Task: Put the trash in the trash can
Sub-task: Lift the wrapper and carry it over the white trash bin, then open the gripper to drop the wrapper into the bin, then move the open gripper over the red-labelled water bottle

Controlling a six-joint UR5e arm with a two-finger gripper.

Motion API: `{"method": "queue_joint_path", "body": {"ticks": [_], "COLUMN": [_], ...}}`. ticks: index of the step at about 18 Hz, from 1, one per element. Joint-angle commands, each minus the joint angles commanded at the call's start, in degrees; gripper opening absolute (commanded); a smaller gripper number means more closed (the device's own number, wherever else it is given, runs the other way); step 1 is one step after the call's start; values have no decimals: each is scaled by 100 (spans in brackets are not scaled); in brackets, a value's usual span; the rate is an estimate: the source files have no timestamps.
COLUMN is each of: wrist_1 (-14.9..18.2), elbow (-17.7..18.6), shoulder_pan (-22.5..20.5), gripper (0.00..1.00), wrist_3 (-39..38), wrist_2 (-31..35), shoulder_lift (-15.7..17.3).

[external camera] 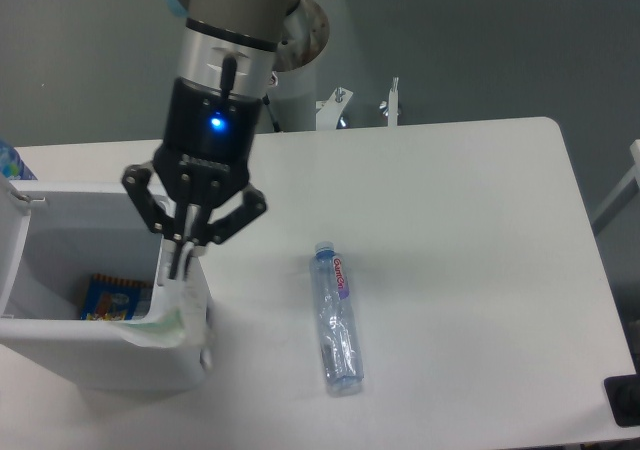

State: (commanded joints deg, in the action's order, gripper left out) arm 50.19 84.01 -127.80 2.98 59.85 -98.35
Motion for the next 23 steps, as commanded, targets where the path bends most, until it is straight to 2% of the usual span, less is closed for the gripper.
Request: {"method": "queue_joint_path", "body": {"ticks": [4, 6, 9, 10, 11, 15, 18, 21, 23], "wrist_1": [-9, -17, -35, -35, -26, -18, -26, -18, -18], "elbow": [195, 195, 230, 247, 291, 370, 353, 257, 152], "shoulder_pan": [185, 212, 220, 220, 212, 107, -235, -569, -868], "gripper": [16, 25, 64, 94, 100, 100, 100, 100, 100], "wrist_3": [18, 27, 131, 254, 368, 449, 536, 746, 931], "wrist_2": [0, 0, 9, 18, 35, 53, 53, 62, 62], "shoulder_lift": [124, 115, 80, 80, 88, 97, 106, -17, -218]}}
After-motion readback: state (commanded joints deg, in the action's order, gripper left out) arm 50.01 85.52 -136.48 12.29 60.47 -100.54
